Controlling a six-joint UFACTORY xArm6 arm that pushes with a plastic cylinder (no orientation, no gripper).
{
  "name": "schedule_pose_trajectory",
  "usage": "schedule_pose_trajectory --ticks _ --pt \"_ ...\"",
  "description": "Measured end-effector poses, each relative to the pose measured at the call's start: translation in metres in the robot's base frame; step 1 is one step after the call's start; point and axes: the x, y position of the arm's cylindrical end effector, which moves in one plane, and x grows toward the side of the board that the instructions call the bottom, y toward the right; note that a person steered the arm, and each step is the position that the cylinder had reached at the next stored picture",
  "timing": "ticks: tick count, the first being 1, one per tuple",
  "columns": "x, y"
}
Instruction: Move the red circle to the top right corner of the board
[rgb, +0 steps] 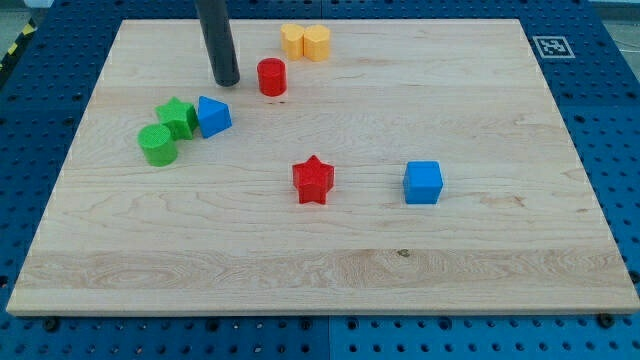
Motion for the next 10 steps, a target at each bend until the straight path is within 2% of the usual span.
schedule_pose_trajectory --ticks 2,4,6,8,10 --pt "0.008 0.118" --pt "0.015 0.189" --pt "-0.022 0.276" --pt "-0.007 0.272" --pt "-0.050 0.319"
